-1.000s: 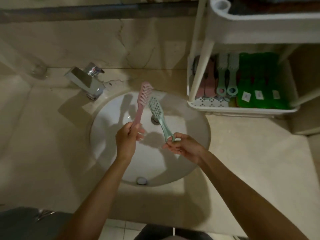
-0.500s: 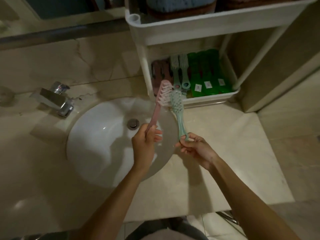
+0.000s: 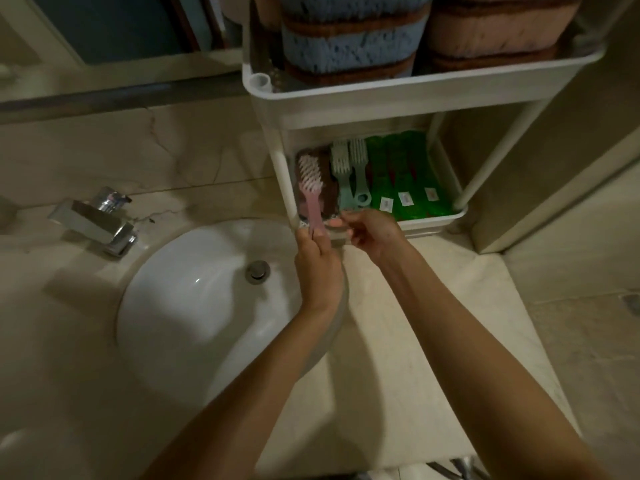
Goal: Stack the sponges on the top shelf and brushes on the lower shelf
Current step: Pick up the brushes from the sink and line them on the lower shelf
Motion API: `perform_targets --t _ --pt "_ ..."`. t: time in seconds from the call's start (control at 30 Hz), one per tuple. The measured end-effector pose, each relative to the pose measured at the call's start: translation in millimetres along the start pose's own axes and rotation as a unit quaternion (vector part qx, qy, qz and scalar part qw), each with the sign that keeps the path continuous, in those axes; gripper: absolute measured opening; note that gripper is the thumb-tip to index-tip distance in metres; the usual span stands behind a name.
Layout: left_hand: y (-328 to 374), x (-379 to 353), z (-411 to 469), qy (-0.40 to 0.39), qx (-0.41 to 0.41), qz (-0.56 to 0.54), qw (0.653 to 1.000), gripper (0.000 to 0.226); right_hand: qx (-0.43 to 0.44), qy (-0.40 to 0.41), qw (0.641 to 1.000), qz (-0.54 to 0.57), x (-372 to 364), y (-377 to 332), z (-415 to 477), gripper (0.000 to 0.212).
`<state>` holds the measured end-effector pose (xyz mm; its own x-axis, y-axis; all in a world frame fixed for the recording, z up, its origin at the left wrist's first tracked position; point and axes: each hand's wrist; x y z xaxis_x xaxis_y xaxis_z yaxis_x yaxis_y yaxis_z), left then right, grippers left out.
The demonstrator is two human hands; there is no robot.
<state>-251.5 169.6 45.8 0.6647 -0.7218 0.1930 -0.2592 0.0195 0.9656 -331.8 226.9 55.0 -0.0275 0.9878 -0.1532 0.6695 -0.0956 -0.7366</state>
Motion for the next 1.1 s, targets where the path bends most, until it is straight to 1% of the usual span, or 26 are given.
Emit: perform_targets --t 0.07,0.13,0.23,0.33,0.37,0.5,0.6,0.67,0.8,0.9,1.0,1.1 --pt "2.0 -1.0 2.5 -0.001 0.006 -0.007 1.000 0.020 -0.010 0.010 0.999 -0.032 -10.5 -5.2 8.7 0.017" --pt "2.4 0.3 5.8 0.005 0.004 -0.012 1.000 0.016 -0.015 0.017 0.999 -0.037 -18.8 -9.0 14.6 0.017" --pt "1.6 4.1 10.3 0.015 0.006 -0.017 1.000 0.027 -0.022 0.026 0.999 -0.014 -26.0 -12.1 23.2 0.018" --pt "-0.2 7.9 11.3 0.015 0.015 -0.007 1.000 0.028 -0.021 0.046 0.997 -0.056 -26.7 -14.0 26.7 0.016" --pt "-1.4 8.7 11.0 0.015 0.019 -0.004 1.000 0.028 -0.022 0.040 0.997 -0.064 -26.8 -14.5 25.8 0.016" --pt "-4.7 8.5 10.5 0.020 0.022 0.003 1.000 0.030 -0.048 -0.008 0.999 0.014 -31.4 -16.2 19.2 0.021" --pt "-3.6 7.4 11.5 0.018 0.019 -0.006 1.000 0.028 -0.080 -0.015 0.995 0.061 -37.1 -18.4 19.3 0.025" --pt "-2.7 6.8 12.1 0.014 0.020 -0.019 1.000 0.026 -0.085 -0.017 0.992 0.093 -38.6 -21.0 20.2 0.028" --pt "-1.8 6.3 11.8 0.013 0.015 -0.025 0.999 0.027 -0.093 -0.024 0.989 0.114 -38.9 -23.3 21.2 0.029" --pt "-2.8 6.4 11.6 0.014 0.014 -0.023 1.000 0.027 -0.095 -0.003 0.993 0.065 -38.0 -21.9 23.4 0.025" --pt "-4.9 6.8 12.9 0.022 0.011 -0.017 1.000 0.025 -0.067 0.038 0.997 0.028 -36.7 -21.2 28.7 0.012" --pt "-7.6 6.7 14.3 0.024 0.007 -0.014 1.000 0.025 -0.016 0.068 0.993 -0.091 -31.0 -19.3 34.9 0.025"
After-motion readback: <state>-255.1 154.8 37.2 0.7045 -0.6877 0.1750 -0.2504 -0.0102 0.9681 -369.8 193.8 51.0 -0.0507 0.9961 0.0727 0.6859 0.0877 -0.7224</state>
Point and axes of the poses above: each hand's wrist, its own z-axis towards the middle knuckle, its own x-axis out of the back of the hand, y = z × x, and after that the axes turned 6 degrees about y, right-handed
